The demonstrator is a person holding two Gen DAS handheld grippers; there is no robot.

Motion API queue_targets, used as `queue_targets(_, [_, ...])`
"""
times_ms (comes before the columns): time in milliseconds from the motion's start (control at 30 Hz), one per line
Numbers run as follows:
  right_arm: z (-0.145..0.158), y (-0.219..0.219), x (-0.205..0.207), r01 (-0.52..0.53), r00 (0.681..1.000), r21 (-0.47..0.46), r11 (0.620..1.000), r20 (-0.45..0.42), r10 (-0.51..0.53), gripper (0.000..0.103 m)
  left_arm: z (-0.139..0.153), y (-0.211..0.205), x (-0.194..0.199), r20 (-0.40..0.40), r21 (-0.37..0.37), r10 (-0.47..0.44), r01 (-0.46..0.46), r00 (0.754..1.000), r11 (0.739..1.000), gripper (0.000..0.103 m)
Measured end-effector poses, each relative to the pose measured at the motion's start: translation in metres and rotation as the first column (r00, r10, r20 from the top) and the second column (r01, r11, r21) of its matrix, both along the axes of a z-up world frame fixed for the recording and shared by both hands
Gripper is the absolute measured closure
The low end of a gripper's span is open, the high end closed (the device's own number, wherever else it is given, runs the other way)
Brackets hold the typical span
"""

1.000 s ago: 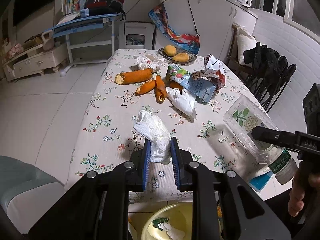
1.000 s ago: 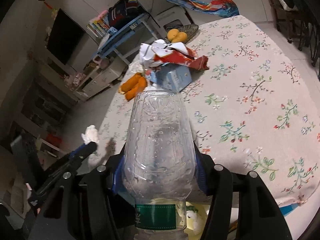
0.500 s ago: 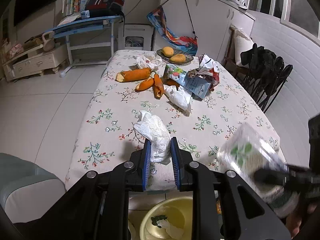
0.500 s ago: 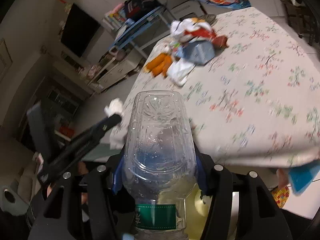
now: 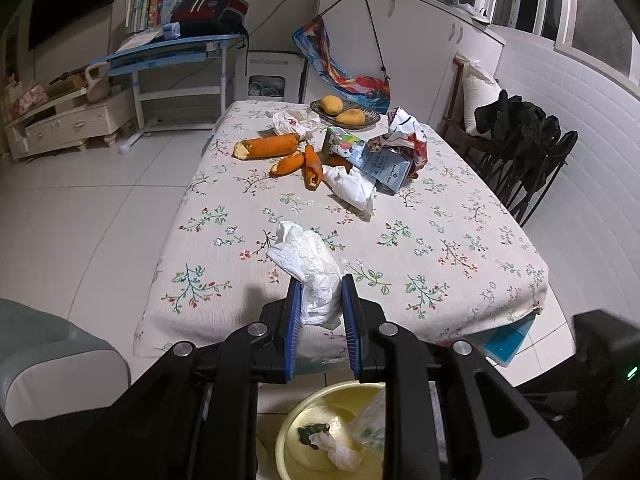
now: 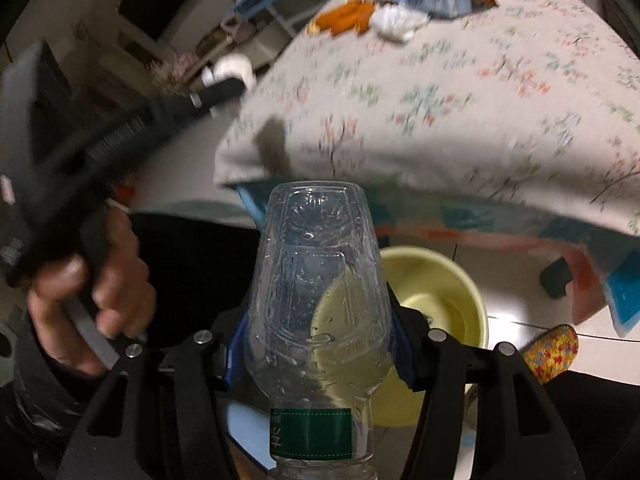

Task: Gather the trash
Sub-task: 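Carry the bottle toward the yellow basin with the right tool while the left tool carries the tissue, then release the bottle into the basin with the right tool while the left tool drops the tissue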

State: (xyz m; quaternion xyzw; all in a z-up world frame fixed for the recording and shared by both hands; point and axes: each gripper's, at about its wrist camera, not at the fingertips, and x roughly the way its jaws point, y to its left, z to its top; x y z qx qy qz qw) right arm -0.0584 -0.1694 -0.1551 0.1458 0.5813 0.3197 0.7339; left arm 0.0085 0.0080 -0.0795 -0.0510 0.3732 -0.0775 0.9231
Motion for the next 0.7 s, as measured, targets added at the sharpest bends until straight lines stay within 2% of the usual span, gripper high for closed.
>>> queue_targets(333, [-0.033,0.032,-0.010,-0.098,0.994,-0.127,0.987,-0.056,0.091,0.046,0.000,0.002,-0.016,0.003,-0.025,-0.013,0.013,1.000,1.000,0.083])
queue_targets(700, [-0.053,0.043,-0.011,-0.122,0.989,-0.174,0.977,-0.099,0.106,0.046,-0.003,-0.006,-0.026,0.005,-0.023,-0.033,0.034,0.999,0.999,0.083])
